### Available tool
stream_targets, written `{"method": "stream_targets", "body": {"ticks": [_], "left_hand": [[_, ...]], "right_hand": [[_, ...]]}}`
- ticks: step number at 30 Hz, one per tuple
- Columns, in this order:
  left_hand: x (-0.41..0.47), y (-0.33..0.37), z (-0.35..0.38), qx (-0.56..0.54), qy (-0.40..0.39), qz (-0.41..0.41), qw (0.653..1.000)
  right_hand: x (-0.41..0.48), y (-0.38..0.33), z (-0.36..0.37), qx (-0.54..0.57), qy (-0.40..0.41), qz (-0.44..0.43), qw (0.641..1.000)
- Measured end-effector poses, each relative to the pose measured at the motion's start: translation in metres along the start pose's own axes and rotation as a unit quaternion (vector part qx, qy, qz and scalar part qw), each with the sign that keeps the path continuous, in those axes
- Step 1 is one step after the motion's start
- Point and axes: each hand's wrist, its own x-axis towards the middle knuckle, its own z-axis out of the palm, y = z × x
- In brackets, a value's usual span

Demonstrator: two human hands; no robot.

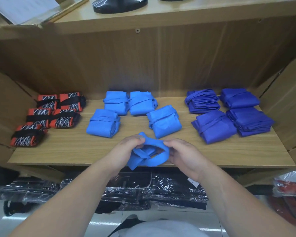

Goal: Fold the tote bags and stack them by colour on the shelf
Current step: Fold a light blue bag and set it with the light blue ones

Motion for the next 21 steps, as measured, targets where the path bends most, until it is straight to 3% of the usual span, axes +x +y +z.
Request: {"method": "stream_targets", "body": {"ticks": [9, 12, 17, 21], "left_hand": [[0.001, -0.004, 0.0, 0.032, -0.001, 0.016, 0.999], [0.003, -0.006, 0.003, 0.044, 0.004, 0.028, 0.999], [0.004, -0.006, -0.001, 0.03, -0.021, 0.031, 0.999], [0.008, -0.017, 0.0, 0.103, 0.03, 0.091, 0.99]], "right_hand": [[-0.012, 0.002, 0.01, -0.176, 0.01, -0.048, 0.983], [-0.008, 0.004, 0.014, -0.209, 0.057, -0.08, 0.973], [-0.013, 0.005, 0.008, -0.047, 0.032, -0.031, 0.998], [-0.016, 0.007, 0.011, -0.001, 0.024, -0.03, 0.999]]}}
